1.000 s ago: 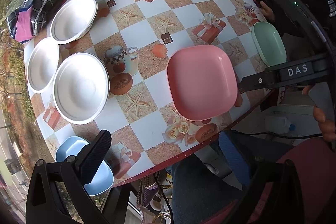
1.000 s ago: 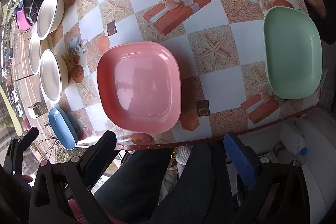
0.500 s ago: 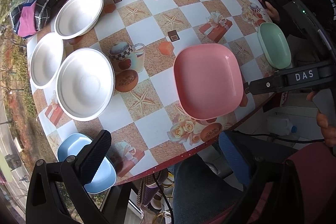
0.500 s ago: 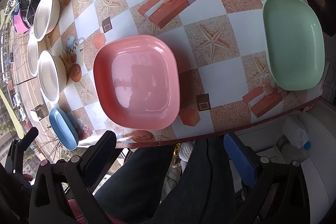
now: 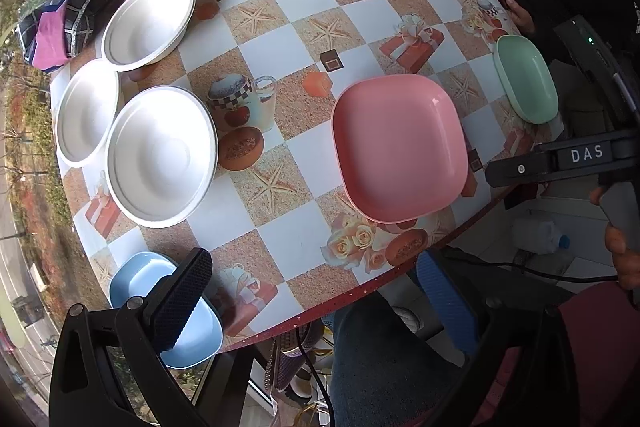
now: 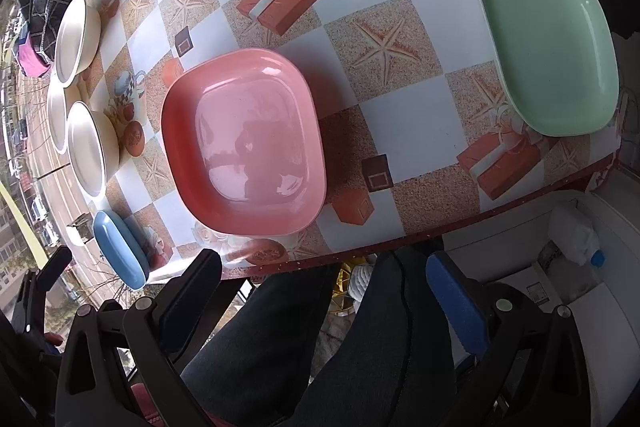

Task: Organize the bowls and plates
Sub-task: 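Move the right gripper toward the rim of the pink square plate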

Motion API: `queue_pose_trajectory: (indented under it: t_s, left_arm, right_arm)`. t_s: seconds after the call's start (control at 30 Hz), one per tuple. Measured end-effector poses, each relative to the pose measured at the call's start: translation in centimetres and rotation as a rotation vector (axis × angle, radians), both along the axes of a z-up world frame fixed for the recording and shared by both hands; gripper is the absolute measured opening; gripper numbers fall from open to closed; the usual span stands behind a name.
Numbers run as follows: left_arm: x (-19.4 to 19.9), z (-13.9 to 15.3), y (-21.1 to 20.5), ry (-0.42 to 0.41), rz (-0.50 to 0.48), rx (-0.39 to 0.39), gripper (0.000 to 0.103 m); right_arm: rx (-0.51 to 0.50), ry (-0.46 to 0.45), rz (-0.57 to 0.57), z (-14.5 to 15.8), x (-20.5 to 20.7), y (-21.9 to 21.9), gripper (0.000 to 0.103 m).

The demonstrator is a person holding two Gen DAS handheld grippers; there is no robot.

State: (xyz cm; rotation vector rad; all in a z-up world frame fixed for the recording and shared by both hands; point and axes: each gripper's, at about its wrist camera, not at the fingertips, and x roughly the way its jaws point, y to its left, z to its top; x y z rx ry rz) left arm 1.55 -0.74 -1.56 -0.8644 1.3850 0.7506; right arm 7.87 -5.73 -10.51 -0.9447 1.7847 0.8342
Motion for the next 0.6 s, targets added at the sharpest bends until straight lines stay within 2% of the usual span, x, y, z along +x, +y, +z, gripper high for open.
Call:
queue_pose_trajectory:
  t_s: [0.17, 0.37, 0.6]
  left_arm:
    - [0.5, -0.3, 0.7, -0.004, 0.000, 0.025, 0.102]
    - [2.6, -1.9, 1.4, 0.021, -0.031, 0.049, 0.102]
    - [3.7, -5.0, 2.5, 0.037, 0.068, 0.038, 0.102]
  right_arm:
    - [0.022, -0.068, -0.025, 0.2, 0.7, -0.7, 0.103]
    - [0.036, -0.043, -0.036, -1.7, 0.8, -1.9, 0.103]
    - [0.074, -0.114, 0.033, -2.4, 0.4, -1.5, 0.103]
